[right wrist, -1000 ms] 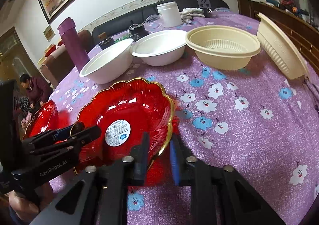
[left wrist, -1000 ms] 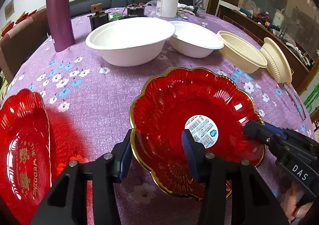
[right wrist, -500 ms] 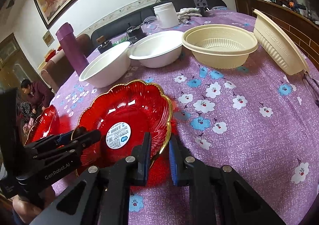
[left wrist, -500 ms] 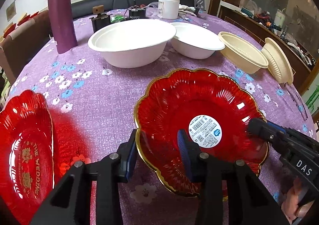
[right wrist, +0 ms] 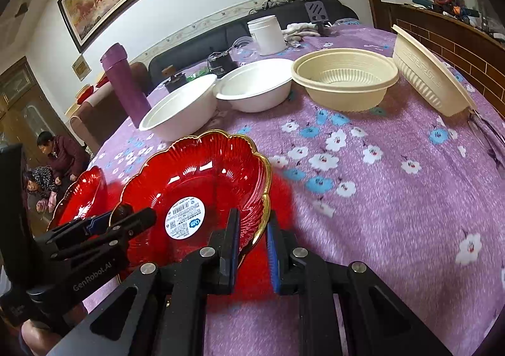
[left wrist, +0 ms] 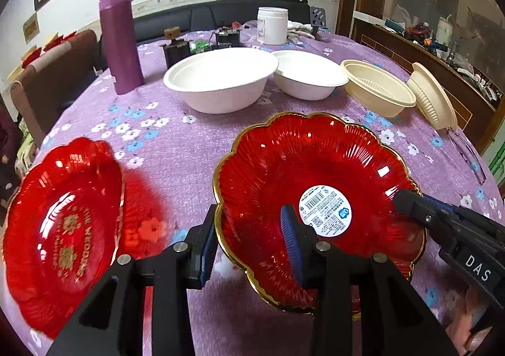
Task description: Organize plates and bowls
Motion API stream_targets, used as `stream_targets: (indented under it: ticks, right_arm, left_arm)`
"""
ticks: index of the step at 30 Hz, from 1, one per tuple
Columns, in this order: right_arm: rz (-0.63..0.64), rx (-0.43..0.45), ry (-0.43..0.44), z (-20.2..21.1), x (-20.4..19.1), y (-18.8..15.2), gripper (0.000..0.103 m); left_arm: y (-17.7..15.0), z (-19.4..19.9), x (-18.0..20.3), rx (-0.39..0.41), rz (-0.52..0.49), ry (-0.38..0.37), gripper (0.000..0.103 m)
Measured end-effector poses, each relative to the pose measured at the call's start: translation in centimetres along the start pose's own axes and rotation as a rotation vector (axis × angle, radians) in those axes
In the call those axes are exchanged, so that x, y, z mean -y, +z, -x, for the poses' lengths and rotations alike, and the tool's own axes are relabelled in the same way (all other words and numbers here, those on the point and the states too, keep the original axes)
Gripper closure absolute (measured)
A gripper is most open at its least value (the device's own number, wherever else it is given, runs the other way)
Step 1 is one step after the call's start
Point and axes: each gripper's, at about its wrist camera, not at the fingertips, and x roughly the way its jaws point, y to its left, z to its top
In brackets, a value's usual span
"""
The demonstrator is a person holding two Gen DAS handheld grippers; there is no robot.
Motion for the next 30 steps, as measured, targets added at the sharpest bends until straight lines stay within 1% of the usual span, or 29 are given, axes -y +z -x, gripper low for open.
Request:
stream_targets:
  ticks: [4, 9, 13, 18, 22, 30]
  right_arm:
    - [-0.005, 0.010, 0.007, 1.2, -0.2, -0.5, 0.086]
    - [0.013, 0.048, 0.017, 3.8, -1.4, -1.2, 0.086]
    - [0.019, 0.062, 0.041, 5.4, -2.4, -1.7, 0.086]
    - [0.037, 0.056, 0.058, 5.7, -3.5, -2.0, 0.086]
    - [0.034, 0.043, 0.073, 5.3, -3.9, -1.6, 0.086]
    - [0.048, 0.057, 0.079, 6.1, -4.5, -1.4, 0.086]
  left_arm:
    - [-0.5, 1.7, 0.2, 0.024, -0.002, 0.007, 0.065]
    - [-1.3, 4.6, -0.1, 0.067, 0.010, 0.017, 0.065]
    - [-1.9, 6.6, -0.5, 0.095, 0.017, 0.030, 0.065]
    - [-1.8, 7.3, -1.5, 0.105, 0.038, 0.028, 0.065]
    - [-1.5, 7.6, -1.9, 0.114, 0.045, 0.024, 0.065]
    - [-2.0, 8.5, -2.2, 0.125, 0.054, 0.026, 0.065]
